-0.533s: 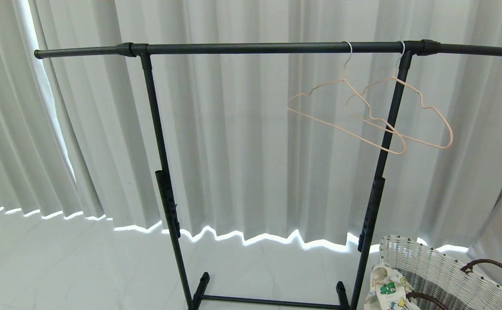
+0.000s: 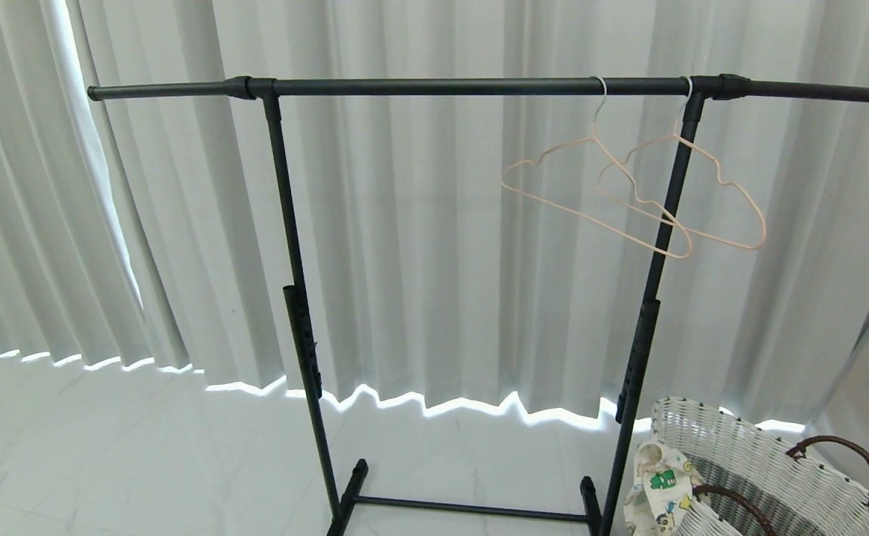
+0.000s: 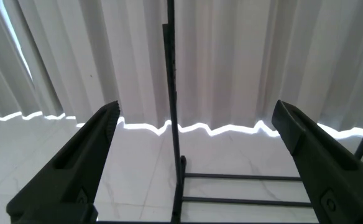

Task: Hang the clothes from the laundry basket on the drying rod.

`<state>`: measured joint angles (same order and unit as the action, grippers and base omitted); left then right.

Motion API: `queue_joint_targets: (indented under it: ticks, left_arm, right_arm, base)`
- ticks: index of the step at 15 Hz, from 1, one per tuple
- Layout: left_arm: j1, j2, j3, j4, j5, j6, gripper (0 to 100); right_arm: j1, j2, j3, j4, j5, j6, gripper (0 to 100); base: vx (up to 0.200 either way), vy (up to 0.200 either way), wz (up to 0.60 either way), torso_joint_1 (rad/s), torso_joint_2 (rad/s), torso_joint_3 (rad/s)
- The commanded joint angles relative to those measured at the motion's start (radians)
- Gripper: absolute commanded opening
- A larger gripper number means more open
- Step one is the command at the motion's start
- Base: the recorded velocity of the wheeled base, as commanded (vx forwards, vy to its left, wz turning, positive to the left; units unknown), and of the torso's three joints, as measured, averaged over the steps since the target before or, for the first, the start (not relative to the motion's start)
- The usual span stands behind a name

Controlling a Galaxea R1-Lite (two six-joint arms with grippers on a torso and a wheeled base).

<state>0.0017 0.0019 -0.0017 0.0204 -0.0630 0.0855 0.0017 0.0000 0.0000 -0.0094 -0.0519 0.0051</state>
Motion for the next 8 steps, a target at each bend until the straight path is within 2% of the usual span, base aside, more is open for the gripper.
queue_joint_targets:
  ticks: [1,6,8]
  left_arm:
    - [0.000,0.000,0.000,0.000,0.000,0.000,100]
    - [0.000,0.000,0.000,0.000,0.000,0.002,100]
    - [0.000,0.000,0.000,0.000,0.000,0.002,100]
  right_arm:
    - [0.000,0.000,0.000,-0.001,0.000,0.003,100]
    - [0.000,0.000,0.000,0.000,0.000,0.001,100]
    - [0.000,0.000,0.000,-0.001,0.000,0.001,100]
  base:
    - [0.000,0.000,0.00,0.000,0.00,0.000]
    - [0.000,0.000,0.00,0.000,0.00,0.000]
    - [0.000,-0.200,0.00,-0.002,0.00,0.005]
